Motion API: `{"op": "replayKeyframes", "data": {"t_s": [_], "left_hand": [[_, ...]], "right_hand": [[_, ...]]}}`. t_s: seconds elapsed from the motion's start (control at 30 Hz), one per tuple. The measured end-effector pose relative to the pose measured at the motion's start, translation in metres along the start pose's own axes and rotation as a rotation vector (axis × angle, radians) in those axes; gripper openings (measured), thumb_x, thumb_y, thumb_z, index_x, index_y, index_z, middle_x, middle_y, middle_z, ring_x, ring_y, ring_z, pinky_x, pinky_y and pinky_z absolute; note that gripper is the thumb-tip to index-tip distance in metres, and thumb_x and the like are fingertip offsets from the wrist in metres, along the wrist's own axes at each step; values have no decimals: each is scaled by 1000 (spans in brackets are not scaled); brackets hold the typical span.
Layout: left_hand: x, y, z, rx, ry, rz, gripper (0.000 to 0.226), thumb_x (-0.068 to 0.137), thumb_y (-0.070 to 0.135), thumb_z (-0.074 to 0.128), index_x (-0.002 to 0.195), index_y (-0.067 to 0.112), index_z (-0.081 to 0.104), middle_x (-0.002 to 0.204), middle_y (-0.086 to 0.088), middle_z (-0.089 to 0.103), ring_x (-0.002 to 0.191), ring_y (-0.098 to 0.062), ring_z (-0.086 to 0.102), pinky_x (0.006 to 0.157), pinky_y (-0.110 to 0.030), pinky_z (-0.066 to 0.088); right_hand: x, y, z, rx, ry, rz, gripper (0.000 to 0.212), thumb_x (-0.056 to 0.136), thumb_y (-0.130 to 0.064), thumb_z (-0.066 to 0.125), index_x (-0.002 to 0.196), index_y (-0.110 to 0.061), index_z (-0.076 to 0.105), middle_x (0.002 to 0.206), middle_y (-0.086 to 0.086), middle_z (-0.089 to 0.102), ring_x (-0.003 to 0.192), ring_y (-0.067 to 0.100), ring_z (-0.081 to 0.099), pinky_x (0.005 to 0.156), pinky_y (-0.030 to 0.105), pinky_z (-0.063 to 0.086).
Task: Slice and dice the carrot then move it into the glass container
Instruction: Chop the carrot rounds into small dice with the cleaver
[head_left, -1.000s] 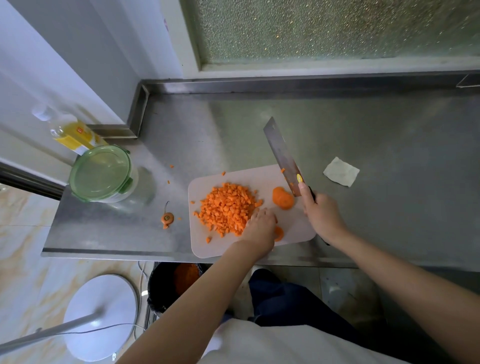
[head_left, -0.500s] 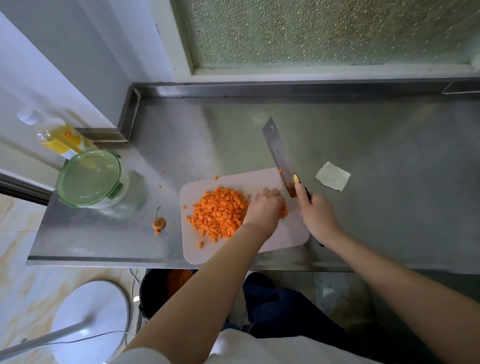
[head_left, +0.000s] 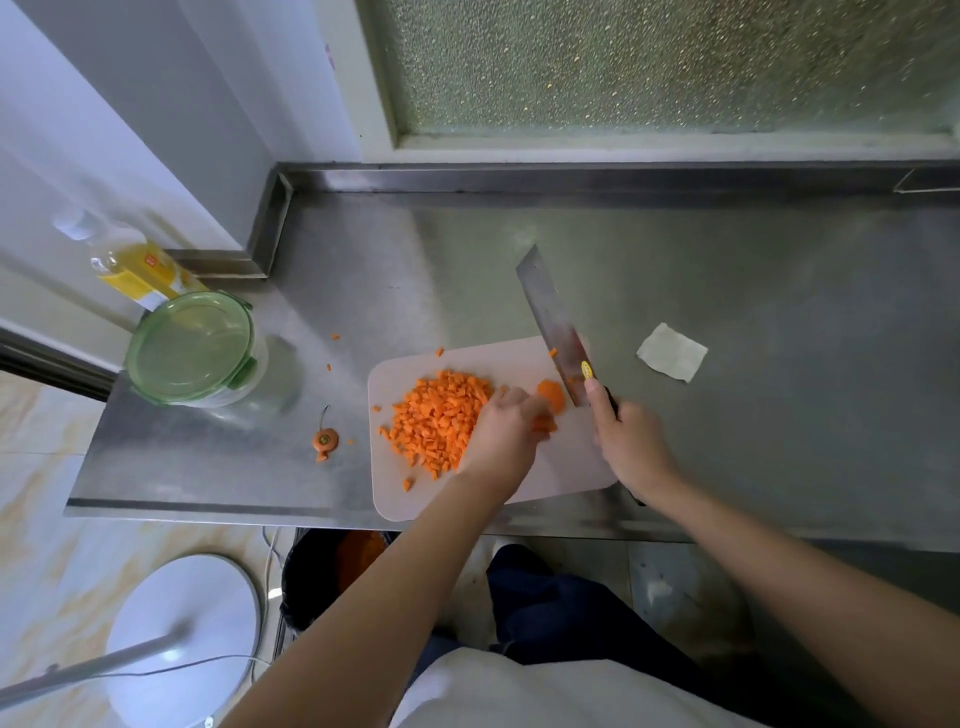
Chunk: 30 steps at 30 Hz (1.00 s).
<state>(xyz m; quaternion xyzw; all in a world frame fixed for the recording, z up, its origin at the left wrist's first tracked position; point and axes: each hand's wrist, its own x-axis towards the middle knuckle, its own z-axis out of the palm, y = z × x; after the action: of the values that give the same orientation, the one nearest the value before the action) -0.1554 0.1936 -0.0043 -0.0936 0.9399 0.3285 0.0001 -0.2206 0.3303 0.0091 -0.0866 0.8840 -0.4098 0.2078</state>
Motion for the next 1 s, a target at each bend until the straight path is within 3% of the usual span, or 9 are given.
{"op": "replayKeyframes", "data": {"t_s": [0.1,0.2,0.3,0.43,0.53,0.63,0.83,1.0], "left_hand": [[-22,-18,-18,-126,251,-139,16,73,-5,67,84,7,65,85,-4,61,87,-27,52,79,-31,39],[-49,-41,-38,-249,420,-326,22,80,1,68,94,16,60,90,5,61,90,-18,55,80,-26,41],[-75,-65,-49,-310,560,-474,30,80,0,67,102,18,56,86,7,65,91,-20,58,81,-28,41],[-103,-88,-56,-320,688,-627,28,79,1,66,98,19,57,90,8,65,96,-25,60,81,-26,41],[-116,-90,-60,-356,721,-648,27,82,1,65,96,21,56,100,2,66,98,-20,60,83,-25,43],[-123,-86,-62,-365,727,-669,26,83,5,65,97,24,54,95,3,65,96,-15,59,80,-23,41],[-123,-83,-55,-403,700,-682,31,80,8,68,97,29,53,98,0,66,97,-18,59,84,-28,44],[-111,-72,-47,-395,637,-656,28,78,3,70,97,19,57,85,18,56,94,-19,57,82,-25,40]], "right_hand": [[-9,-3,10,64,-69,-15,59,96,-51,36,52,-12,36,50,9,40,49,24,42,55,33,33],[-23,-10,29,121,-185,-16,58,96,-52,37,50,-18,35,45,0,36,43,16,37,51,31,30],[-39,-20,54,145,-350,19,55,97,-51,37,52,-19,37,40,-7,33,36,8,32,43,23,26],[-59,-30,91,129,-511,78,55,96,-51,40,56,-14,35,40,-6,32,30,7,29,35,15,23],[-67,-36,116,77,-577,38,51,97,-48,42,58,-15,40,44,-2,34,35,11,32,39,22,25],[-68,-39,133,30,-577,-36,49,97,-46,44,74,-4,53,51,2,37,41,11,35,45,25,26],[-52,-33,131,45,-441,52,59,97,-50,40,50,-16,32,43,-3,32,38,11,31,45,26,23],[-41,-22,114,11,-344,38,62,97,-51,40,47,-15,32,44,0,34,42,17,33,46,27,23]]}}
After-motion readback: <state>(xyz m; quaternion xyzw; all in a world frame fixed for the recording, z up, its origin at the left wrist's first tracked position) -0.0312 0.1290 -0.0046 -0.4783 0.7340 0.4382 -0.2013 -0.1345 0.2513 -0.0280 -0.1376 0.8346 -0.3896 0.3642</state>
